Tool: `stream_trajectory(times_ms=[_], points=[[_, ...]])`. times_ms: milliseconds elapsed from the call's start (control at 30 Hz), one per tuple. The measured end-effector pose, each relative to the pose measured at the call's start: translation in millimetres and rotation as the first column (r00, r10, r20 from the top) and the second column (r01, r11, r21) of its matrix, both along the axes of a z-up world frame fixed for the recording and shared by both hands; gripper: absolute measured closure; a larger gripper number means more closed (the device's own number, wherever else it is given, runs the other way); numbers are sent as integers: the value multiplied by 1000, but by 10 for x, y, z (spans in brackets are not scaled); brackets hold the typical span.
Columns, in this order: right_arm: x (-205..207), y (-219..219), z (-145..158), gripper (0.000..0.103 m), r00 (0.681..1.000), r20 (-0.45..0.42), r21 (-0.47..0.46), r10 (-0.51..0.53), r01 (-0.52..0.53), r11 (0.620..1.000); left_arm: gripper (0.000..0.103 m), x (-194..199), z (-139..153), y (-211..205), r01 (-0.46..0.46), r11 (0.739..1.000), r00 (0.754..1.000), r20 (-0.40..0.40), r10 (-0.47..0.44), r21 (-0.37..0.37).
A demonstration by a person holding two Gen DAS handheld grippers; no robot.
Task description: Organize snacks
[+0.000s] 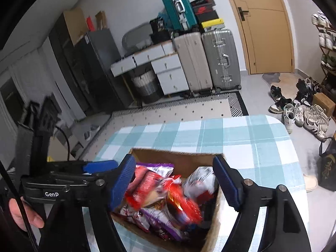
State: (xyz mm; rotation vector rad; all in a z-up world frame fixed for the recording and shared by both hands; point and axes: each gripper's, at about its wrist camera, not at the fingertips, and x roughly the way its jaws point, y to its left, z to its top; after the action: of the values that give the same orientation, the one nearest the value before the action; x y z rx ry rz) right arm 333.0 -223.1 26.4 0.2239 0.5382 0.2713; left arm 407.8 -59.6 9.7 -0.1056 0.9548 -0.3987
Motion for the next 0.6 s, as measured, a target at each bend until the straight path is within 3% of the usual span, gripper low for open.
stream_trajectory(times_ms=[233,600], points=[[-241,-145,80,25,999,21,1,-24,24,1000,23,-295,186,-35,-18,996,992,127,6,90],[-678,-93,343,22,996,88,-22,-17,19,1000,22,-711,512,43,-61,993,980,194,41,99]])
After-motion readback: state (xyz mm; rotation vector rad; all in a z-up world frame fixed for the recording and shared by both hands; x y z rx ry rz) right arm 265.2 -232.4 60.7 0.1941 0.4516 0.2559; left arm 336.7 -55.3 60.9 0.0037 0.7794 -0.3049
